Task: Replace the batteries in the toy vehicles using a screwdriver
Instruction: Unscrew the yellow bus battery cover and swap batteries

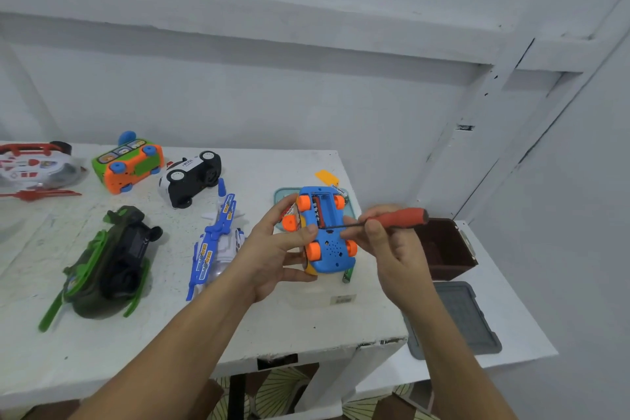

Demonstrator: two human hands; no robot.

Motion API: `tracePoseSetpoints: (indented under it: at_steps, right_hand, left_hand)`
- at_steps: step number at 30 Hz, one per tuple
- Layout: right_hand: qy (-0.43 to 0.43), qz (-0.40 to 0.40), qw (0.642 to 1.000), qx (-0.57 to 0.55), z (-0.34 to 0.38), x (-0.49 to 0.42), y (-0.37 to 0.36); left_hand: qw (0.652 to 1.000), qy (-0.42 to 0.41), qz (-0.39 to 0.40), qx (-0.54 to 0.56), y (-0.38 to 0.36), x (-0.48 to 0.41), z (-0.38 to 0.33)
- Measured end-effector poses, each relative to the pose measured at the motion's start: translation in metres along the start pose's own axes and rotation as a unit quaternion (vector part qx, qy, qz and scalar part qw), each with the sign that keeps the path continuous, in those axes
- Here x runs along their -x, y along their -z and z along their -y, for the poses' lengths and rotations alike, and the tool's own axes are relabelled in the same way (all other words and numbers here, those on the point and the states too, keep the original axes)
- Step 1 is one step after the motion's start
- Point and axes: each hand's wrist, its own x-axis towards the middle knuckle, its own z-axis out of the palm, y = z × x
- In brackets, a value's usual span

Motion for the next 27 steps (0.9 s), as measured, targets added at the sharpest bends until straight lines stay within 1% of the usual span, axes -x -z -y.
tracePoseSetpoints:
  at_steps: [2,5,7,10,12,14,16,18,20,22,25,27]
  right_hand:
    - [0.016,0.013,0.999,0.043,-0.002,0.001,0.0]
    - [0.08,0.027,0.99,0.11,-0.003,0.003,-0.006]
    - [0.104,0.021,0.988,0.109,-0.005,0.007,-0.011]
    - [0.131,-0.015,0.988,0.075,-0.008,0.008,-0.014]
    - [0.127,-0.033,0.99,0.053,-0.006,0.006,-0.013]
    - [0.09,-0.04,0.994,0.041,-0.005,0.005,-0.012]
    - [0.022,-0.057,0.998,0.01,-0.005,0.005,-0.011]
    - [-0.045,-0.1,0.993,-0.035,-0.004,0.002,-0.009]
    - [-0.098,-0.161,0.981,-0.049,-0.004,-0.006,-0.004]
    - [-0.143,-0.201,0.966,-0.072,-0.003,-0.014,0.003]
    - [-0.185,-0.206,0.956,-0.095,-0.002,-0.022,0.011]
    - [-0.2,-0.195,0.956,-0.088,-0.001,-0.024,0.012]
  left_hand:
    - [1.0,0.007,-0.001,0.007,0.0,0.002,-0.001]
    - [1.0,0.013,-0.006,0.018,0.0,0.002,-0.003]
    - [1.0,0.015,-0.008,0.018,0.001,0.0,-0.005]
    - [1.0,0.021,-0.011,0.012,0.004,-0.002,-0.006]
    - [1.0,0.024,-0.019,0.004,0.005,-0.003,-0.005]
    - [0.999,0.015,-0.026,-0.019,0.006,-0.003,-0.005]
    - [0.998,-0.011,-0.026,-0.061,0.005,-0.003,-0.005]
    - [0.994,-0.044,-0.026,-0.101,0.003,-0.002,-0.006]
    - [0.988,-0.076,-0.029,-0.132,0.003,-0.004,-0.008]
    - [0.979,-0.111,-0.031,-0.171,0.002,-0.005,-0.008]
    - [0.965,-0.138,-0.034,-0.218,0.003,-0.006,-0.009]
    - [0.964,-0.144,-0.034,-0.222,0.003,-0.007,-0.01]
